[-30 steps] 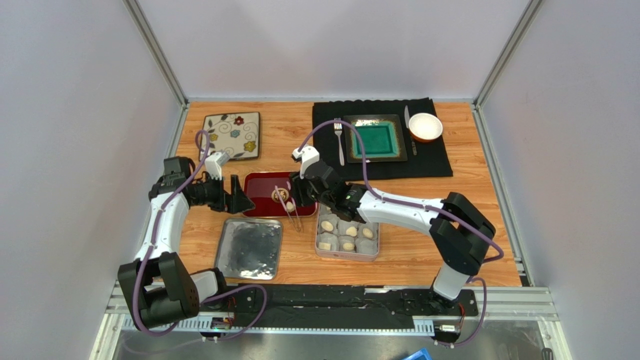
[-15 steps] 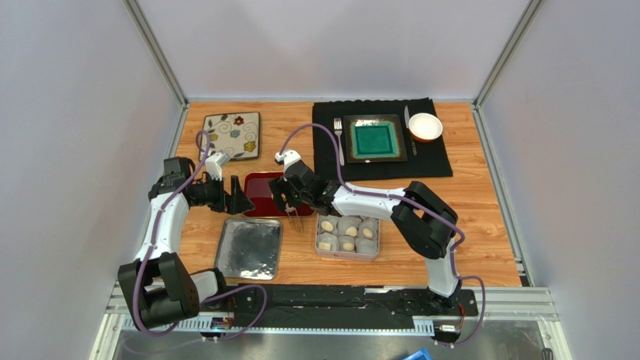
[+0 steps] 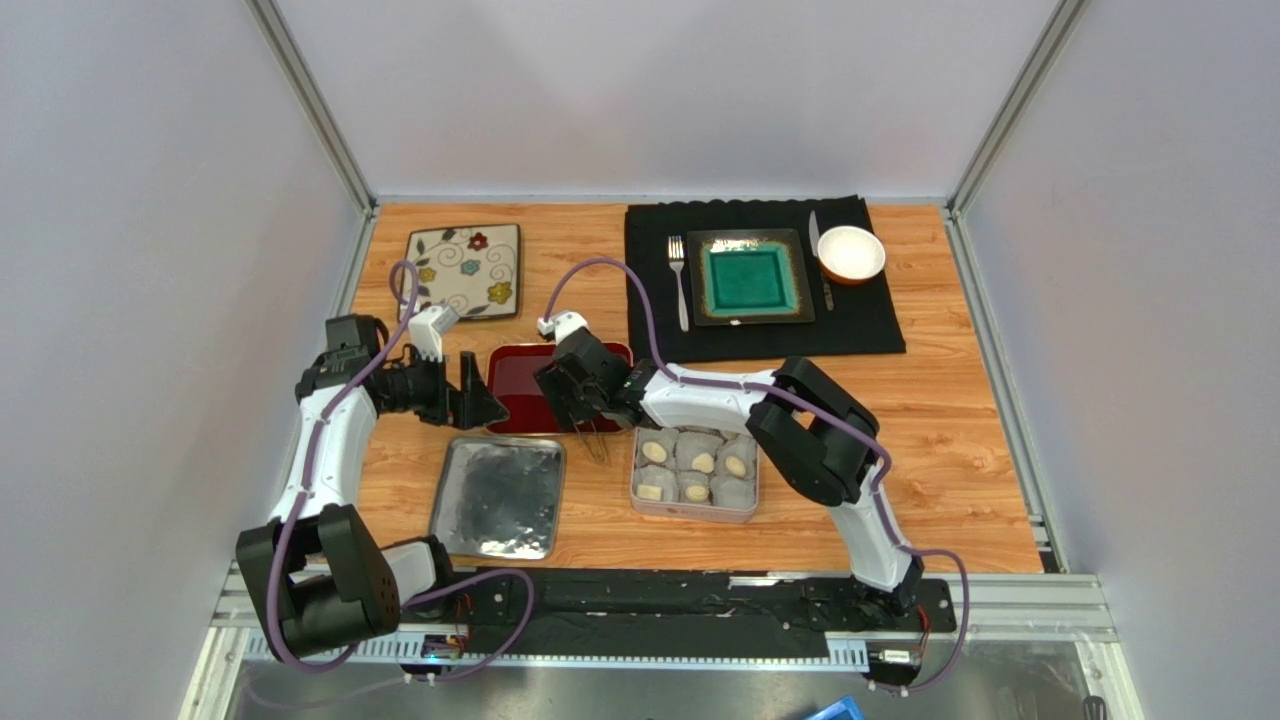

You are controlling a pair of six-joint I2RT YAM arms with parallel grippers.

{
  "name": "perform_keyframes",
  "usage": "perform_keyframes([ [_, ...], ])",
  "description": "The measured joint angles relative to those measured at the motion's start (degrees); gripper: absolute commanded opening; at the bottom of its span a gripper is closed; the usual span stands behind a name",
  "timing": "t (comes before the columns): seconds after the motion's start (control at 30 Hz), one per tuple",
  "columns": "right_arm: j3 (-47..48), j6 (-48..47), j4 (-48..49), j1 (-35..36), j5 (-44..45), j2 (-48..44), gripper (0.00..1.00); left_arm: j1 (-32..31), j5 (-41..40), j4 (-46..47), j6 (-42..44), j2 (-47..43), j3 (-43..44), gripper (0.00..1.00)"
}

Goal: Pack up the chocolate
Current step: Pick up the clamp from the center of the board, then place the clamp at the center of the board.

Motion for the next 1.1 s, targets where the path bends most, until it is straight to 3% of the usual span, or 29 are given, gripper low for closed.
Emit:
perform_keyframes([
  [0.37, -2.34, 0.0, 0.74, 0.02, 1.01, -0.92, 0.44, 0.33, 0.04, -0.22, 0.22, 0.0, 0.0, 0.99],
  [1.1, -10.08, 4.52, -1.9, 2.01, 2.99, -15.23, 0.45, 0.66, 0.55, -0.68, 1.49, -0.46, -0.02, 0.99],
])
